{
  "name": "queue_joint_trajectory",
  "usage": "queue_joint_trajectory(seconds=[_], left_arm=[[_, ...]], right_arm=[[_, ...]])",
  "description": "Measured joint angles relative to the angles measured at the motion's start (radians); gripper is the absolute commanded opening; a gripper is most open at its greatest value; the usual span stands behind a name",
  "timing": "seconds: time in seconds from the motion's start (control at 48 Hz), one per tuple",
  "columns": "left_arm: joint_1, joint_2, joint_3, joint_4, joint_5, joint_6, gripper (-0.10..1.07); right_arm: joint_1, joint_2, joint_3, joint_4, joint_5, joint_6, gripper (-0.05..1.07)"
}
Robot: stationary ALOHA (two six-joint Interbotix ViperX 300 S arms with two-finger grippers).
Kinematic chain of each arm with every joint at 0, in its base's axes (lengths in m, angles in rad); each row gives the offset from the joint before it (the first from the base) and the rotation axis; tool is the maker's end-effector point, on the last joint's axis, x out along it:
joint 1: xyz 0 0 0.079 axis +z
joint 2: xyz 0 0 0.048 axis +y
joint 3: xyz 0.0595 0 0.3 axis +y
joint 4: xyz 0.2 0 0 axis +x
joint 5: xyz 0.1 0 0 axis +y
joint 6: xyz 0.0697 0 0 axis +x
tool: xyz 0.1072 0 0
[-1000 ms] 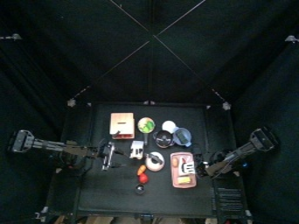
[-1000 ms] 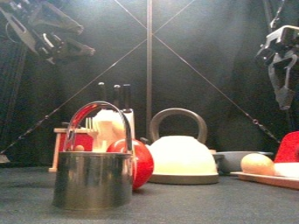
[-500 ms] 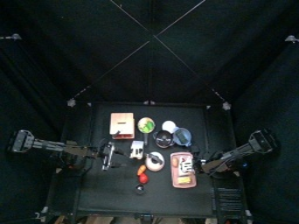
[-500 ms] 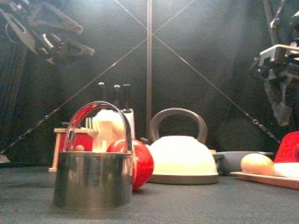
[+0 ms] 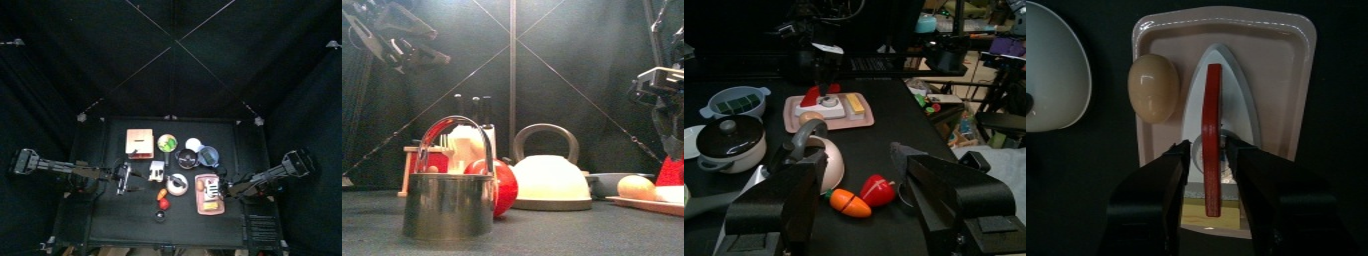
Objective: Grab iron
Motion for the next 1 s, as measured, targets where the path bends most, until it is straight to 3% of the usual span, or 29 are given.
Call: queue_joint_trajectory(seconds=[0.625, 1.0], left_arm=[[0.000, 0.000, 0.002, 0.000, 0.000, 0.000, 0.90], [0.000, 0.002, 0.002, 0.000, 0.000, 0.000, 0.90]], right_arm=[[-0.021, 0.028, 0.014, 0.002, -0.037, 0.000, 0.71], [-0.028, 0.029, 0.014, 0.005, -0.038, 0.002, 0.59]])
